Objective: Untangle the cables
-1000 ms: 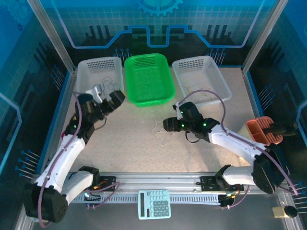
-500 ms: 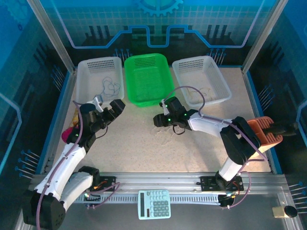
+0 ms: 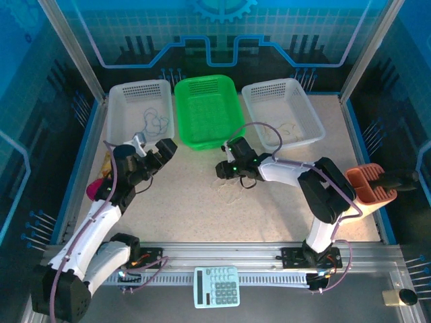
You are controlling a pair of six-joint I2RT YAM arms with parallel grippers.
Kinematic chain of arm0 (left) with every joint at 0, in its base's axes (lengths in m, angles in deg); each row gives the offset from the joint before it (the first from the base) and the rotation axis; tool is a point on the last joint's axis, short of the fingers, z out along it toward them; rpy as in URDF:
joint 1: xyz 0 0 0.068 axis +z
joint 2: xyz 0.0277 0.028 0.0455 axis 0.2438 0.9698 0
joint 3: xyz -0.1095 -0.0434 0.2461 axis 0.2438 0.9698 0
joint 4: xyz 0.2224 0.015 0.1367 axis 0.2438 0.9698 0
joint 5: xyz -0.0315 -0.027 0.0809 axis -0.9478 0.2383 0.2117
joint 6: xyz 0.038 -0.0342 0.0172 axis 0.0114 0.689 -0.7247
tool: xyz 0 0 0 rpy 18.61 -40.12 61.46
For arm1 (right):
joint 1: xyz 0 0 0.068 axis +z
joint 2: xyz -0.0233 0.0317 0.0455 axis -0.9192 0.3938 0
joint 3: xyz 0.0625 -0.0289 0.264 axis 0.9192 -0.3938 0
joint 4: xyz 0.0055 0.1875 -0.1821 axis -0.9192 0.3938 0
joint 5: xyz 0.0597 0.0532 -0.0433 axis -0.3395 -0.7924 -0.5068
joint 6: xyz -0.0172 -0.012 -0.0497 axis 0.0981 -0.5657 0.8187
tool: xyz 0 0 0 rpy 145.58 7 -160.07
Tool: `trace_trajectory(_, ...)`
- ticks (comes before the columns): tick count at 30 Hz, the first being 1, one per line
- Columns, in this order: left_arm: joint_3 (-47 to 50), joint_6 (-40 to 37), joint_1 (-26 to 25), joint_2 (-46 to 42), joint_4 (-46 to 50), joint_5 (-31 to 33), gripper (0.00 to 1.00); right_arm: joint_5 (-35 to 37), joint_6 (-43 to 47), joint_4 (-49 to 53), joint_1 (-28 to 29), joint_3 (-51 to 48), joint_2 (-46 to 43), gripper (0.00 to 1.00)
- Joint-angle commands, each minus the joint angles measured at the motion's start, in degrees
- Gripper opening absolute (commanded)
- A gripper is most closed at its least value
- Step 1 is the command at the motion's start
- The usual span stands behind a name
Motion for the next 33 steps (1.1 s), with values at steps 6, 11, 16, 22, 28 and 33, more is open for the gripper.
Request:
trace_trajectory(6, -3.0, -1.94, -0.94, 0.37, 0.37, -0.15, 0.99, -3.12, 1.24, 0.52, -0.78, 0.65, -4.2, 0.0)
trace_trajectory(11, -5.41, -10.17, -1.11, 1.32, 6.01, -2.06, 0.99, -3.53, 1.69, 4.56, -0.37, -0.42, -14.0, 0.0)
trace_trajectory(16, -6.07, -15.17, -1.59, 2.48, 6.16, -8.0, 0.99, -3.5, 2.69, 8.39, -0.36, 0.14, -23.26, 0.0)
trace_trajectory(22, -9.34, -19.37, -5.15, 3.92, 5.52, -10.39, 0.99, -6.57, 3.69, 10.95, -0.26, 3.43, -30.16, 0.0)
trace_trajectory(28, -13.21, -22.58, -10.01, 5.14, 3.83, -11.18, 0.94, -7.32, 3.18, 11.61, -0.25, 6.31, -34.92, 0.0)
trace_trajectory(33, -15.09, -23.04, -13.44, 7.81, 0.22, -11.86, 0.84, -8.85, 2.56, 11.69, -0.21, 8.18, -36.4, 0.0)
